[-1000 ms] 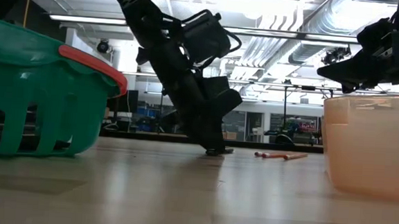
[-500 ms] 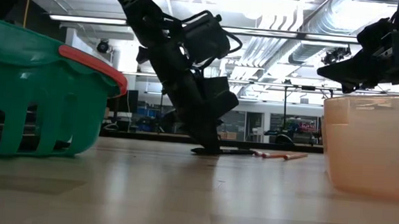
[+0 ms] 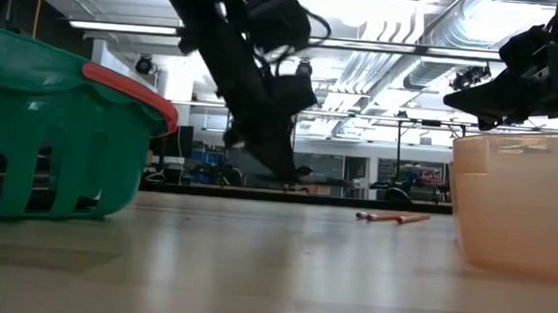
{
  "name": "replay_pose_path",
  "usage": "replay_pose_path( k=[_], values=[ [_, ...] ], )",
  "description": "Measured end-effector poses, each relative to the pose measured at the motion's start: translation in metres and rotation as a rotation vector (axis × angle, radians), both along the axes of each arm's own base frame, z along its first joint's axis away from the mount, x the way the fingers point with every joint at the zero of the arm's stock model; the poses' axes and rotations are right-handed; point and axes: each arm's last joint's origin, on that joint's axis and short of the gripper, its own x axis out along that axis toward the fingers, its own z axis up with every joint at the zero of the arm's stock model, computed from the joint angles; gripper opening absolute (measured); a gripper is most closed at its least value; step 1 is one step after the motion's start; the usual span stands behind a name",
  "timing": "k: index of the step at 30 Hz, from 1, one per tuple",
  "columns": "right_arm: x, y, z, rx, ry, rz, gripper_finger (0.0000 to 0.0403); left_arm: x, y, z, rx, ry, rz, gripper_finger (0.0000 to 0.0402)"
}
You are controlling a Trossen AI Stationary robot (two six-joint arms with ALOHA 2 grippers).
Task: Sort pens & pencils
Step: Put the black ballpen into the blue bin
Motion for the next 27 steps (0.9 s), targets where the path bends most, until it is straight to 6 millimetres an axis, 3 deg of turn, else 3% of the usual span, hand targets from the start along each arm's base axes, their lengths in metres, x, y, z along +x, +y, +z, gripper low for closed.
replay_pose_path(
  k=[5,13,21,27],
  values=[
    [0.0,0.0,0.0,0.0,0.0,0.0,0.0,-0.014,-0.01,0.031,0.019,0.002,-0.01,0.001],
    [0.0,0.0,0.0,0.0,0.0,0.0,0.0,-0.042,-0.055,0.077,0.037,0.011,-0.056,0.0015],
    [0.0,0.0,0.0,0.0,0.0,0.0,0.0,-0.078,-0.11,0.1,0.065,0.048,-0.053,0.0013],
    [0.0,0.0,0.0,0.0,-0.001,-0.001,0.0,-0.113,-0.153,0.104,0.099,0.123,-0.02,0.0014]
  ],
)
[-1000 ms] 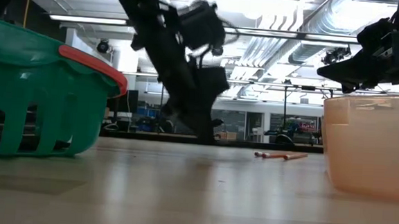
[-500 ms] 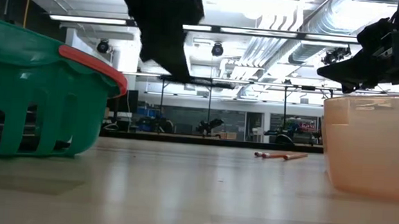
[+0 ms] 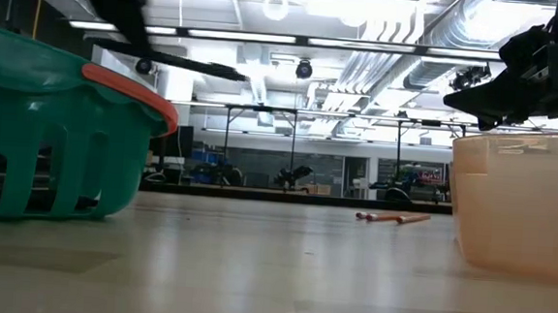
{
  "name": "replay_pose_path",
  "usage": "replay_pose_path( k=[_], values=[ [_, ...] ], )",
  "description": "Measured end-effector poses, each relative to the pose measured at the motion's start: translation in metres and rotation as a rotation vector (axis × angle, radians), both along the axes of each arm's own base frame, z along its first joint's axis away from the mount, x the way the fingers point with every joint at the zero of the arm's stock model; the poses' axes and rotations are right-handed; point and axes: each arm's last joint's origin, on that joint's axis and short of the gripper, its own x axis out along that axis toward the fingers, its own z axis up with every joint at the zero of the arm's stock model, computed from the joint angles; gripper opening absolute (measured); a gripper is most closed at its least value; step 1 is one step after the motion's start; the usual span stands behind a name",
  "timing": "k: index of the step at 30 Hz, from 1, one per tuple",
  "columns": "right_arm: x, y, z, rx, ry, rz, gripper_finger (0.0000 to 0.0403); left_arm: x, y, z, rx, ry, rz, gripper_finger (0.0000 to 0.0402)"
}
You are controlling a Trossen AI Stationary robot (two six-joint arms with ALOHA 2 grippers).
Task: Sort pens & pencils
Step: Put the black ballpen into the blue bin
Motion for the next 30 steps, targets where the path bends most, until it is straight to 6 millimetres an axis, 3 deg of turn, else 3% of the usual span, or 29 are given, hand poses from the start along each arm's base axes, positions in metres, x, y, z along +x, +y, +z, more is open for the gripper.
replay_pose_path(
  k=[8,16,22,30],
  values=[
    [0.0,0.0,0.0,0.0,0.001,0.0,0.0,-0.046,-0.048,-0.002,-0.014,0.045,0.075,0.0015],
    [0.0,0.0,0.0,0.0,0.001,0.0,0.0,-0.077,-0.079,-0.009,-0.07,0.01,0.114,0.0017],
    [0.0,0.0,0.0,0.0,0.0,0.0,0.0,-0.09,-0.089,-0.043,-0.148,-0.021,0.149,0.0018],
    [0.0,0.0,0.0,0.0,0.001,0.0,0.0,-0.095,-0.082,-0.074,-0.177,-0.045,0.194,0.0018]
  ],
)
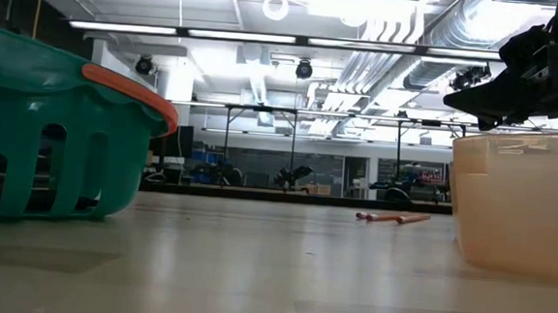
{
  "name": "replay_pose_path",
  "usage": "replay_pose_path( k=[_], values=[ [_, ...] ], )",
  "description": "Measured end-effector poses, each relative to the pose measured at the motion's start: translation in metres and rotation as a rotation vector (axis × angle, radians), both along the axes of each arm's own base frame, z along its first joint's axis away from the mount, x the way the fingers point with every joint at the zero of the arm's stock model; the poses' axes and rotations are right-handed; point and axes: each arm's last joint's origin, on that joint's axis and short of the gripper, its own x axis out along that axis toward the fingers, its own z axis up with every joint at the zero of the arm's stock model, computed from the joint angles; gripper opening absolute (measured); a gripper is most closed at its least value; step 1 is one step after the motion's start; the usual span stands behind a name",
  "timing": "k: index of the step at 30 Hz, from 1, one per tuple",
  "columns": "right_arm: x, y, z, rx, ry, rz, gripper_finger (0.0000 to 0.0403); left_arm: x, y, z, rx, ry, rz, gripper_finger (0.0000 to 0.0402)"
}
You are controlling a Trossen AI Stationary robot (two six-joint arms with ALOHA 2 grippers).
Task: Sort pens & pencils
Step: Put the black ballpen into the blue bin, then put the top orange pencil into the orange bin
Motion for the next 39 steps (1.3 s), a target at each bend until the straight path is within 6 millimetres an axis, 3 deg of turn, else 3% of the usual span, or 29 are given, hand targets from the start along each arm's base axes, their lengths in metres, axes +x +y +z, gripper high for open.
replay_pose_path(
  k=[7,15,18,23,26,31,35,39],
  values=[
    [0.0,0.0,0.0,0.0,0.0,0.001,0.0,-0.001,0.002,-0.004,0.001,-0.004,0.02,0.0024],
    [0.0,0.0,0.0,0.0,0.0,0.0,0.0,-0.001,0.002,-0.002,0.009,0.001,0.016,0.0095],
    [0.0,0.0,0.0,0.0,0.0,0.001,0.0,0.001,-0.001,0.011,0.034,0.01,-0.01,0.011],
    [0.0,0.0,0.0,0.0,0.0,0.0,0.0,0.003,0.0,0.05,0.16,-0.007,-0.036,0.0116],
    [0.0,0.0,0.0,0.0,-0.001,0.0,0.0,0.001,0.009,0.075,0.206,-0.062,-0.049,0.0116],
    [0.0,0.0,0.0,0.0,0.0,0.0,0.0,0.003,0.039,0.099,0.231,-0.124,-0.058,0.0099],
    [0.0,0.0,0.0,0.0,-0.001,0.0,0.0,0.008,0.062,0.108,0.28,-0.158,-0.076,0.0079],
    [0.0,0.0,0.0,0.0,0.0,0.0,0.0,0.016,0.077,0.103,0.296,-0.251,-0.163,0.0059]
  ],
)
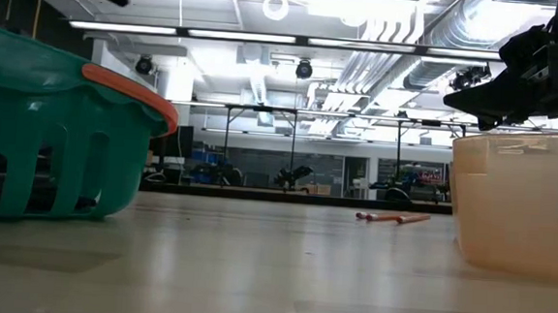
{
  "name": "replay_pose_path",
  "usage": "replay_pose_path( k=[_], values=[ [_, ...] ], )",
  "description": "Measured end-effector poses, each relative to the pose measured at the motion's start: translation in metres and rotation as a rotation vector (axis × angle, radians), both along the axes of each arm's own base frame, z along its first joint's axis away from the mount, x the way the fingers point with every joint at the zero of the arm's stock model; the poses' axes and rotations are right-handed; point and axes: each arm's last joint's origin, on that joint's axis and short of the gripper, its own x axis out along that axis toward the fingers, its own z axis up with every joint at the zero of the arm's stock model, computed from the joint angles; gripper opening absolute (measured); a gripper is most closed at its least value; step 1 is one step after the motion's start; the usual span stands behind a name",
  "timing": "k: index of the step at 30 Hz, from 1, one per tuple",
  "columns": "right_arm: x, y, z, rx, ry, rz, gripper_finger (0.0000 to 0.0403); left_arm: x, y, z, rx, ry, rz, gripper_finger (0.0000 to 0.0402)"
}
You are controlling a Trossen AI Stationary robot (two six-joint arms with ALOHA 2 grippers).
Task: Sort pens & pencils
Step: Put the top orange pencil into the orange bin
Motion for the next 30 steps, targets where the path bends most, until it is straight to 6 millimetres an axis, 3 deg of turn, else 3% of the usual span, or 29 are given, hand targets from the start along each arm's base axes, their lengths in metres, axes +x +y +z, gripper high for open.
replay_pose_path(
  k=[8,13,18,30],
  values=[
    [0.0,0.0,0.0,0.0,0.0,0.0,0.0,0.009,0.012,-0.027,-0.05,-0.226,-0.342,0.0031],
    [0.0,0.0,0.0,0.0,0.0,0.0,0.0,0.005,0.02,-0.033,0.039,-0.414,-0.483,0.002],
    [0.0,0.0,0.0,0.0,0.0,0.0,0.0,-0.006,0.036,-0.035,0.095,-0.573,-0.576,0.001],
    [0.0,0.0,0.0,0.0,0.0,0.0,0.0,-0.024,0.089,-0.052,0.014,-0.8,-0.599,0.0003]
  ],
)
